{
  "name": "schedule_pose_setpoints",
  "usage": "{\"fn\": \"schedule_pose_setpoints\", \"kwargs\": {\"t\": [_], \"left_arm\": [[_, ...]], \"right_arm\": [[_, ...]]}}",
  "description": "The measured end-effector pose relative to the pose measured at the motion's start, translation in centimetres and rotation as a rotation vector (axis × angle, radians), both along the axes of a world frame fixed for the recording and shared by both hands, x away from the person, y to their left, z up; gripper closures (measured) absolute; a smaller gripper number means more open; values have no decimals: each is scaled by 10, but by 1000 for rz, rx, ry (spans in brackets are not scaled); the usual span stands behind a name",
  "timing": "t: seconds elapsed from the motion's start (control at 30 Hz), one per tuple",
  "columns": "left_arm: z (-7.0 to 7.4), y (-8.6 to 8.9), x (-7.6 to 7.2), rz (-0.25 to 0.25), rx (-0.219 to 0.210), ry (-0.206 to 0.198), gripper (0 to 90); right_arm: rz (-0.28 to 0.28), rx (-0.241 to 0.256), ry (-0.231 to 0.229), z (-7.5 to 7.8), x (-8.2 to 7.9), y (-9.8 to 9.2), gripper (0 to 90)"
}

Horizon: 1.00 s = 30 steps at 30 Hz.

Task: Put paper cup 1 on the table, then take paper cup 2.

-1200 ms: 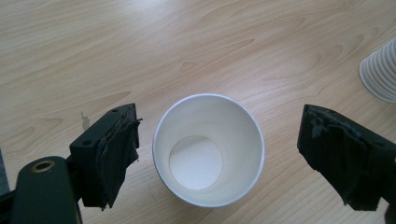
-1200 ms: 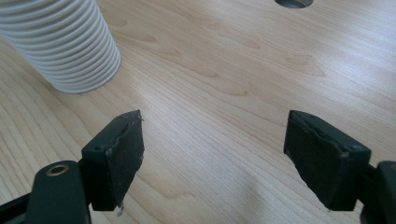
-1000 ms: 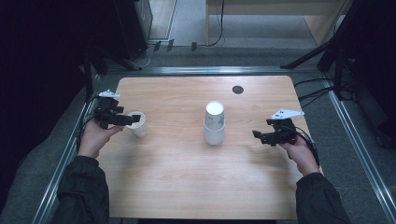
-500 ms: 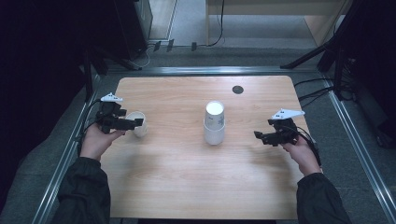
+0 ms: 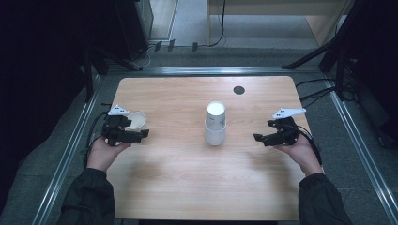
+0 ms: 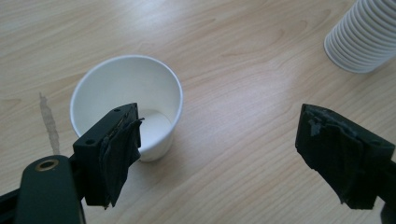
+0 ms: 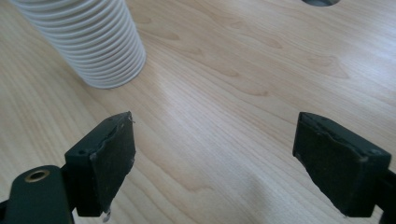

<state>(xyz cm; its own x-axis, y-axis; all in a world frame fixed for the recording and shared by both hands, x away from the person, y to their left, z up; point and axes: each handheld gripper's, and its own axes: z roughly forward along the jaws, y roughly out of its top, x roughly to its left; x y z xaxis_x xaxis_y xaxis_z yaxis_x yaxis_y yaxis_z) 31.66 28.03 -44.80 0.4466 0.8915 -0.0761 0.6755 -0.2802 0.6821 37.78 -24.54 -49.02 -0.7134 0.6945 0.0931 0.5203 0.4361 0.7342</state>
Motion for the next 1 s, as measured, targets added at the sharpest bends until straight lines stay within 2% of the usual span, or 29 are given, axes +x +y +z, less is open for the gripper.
{"fn": "schedule_pose_setpoints", "kwargs": {"t": [0.13, 0.23, 0.33, 0.47, 0.57, 0.67, 0.77, 1.0], "left_arm": [[-1, 1, -8, 0, -9, 6, 144], [-2, 1, -14, 2, -40, 5, 144], [-4, 0, -20, -8, -25, 2, 144], [-6, -1, -25, -14, -26, 7, 144], [-9, -1, -26, -15, -33, 12, 144], [-10, -2, -25, -17, -28, 16, 144], [-9, -2, -26, -14, -34, 4, 144], [-12, -6, -27, -33, -39, 10, 144]], "right_arm": [[-11, 15, -12, 4, 0, -1, 134], [-16, 22, -10, 6, 0, -1, 135], [-12, 28, -1, 8, -1, 0, 140], [-7, 15, -7, 14, -1, 1, 160], [5, 28, 5, 20, 2, 1, 191], [36, 49, 23, 28, 9, 1, 191], [69, 50, 19, 40, 15, 3, 193], [196, 10, 13, 63, 26, 19, 207]]}}
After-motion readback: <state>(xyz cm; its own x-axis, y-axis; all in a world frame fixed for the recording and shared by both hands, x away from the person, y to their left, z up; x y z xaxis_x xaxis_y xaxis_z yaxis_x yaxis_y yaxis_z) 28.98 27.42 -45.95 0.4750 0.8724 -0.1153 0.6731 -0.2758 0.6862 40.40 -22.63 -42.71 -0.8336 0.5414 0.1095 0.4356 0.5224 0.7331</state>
